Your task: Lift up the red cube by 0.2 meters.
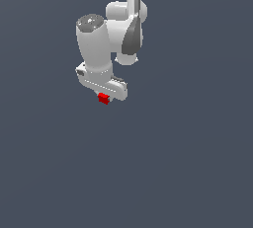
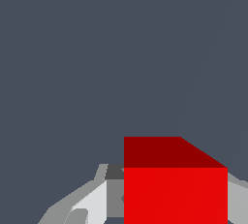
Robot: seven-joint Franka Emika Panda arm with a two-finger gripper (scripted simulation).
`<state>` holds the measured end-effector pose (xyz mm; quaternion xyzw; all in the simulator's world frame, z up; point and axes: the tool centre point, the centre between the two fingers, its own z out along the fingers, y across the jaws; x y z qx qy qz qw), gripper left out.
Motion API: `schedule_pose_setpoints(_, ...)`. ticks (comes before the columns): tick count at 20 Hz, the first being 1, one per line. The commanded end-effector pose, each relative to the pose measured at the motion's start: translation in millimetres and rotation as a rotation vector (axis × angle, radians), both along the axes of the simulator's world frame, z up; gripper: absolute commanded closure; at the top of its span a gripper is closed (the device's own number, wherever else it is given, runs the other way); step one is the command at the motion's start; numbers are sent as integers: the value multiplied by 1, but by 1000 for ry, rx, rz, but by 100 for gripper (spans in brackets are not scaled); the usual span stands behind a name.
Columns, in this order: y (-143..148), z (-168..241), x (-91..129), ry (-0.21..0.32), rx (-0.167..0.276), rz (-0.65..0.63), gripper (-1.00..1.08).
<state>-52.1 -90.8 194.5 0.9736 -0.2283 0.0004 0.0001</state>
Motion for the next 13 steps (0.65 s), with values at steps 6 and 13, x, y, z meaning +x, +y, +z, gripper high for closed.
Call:
schedule_pose_setpoints(6,0,34,1,1,0,0,108)
schedule_pose_setpoints(13,0,36,2,1,0,1,108)
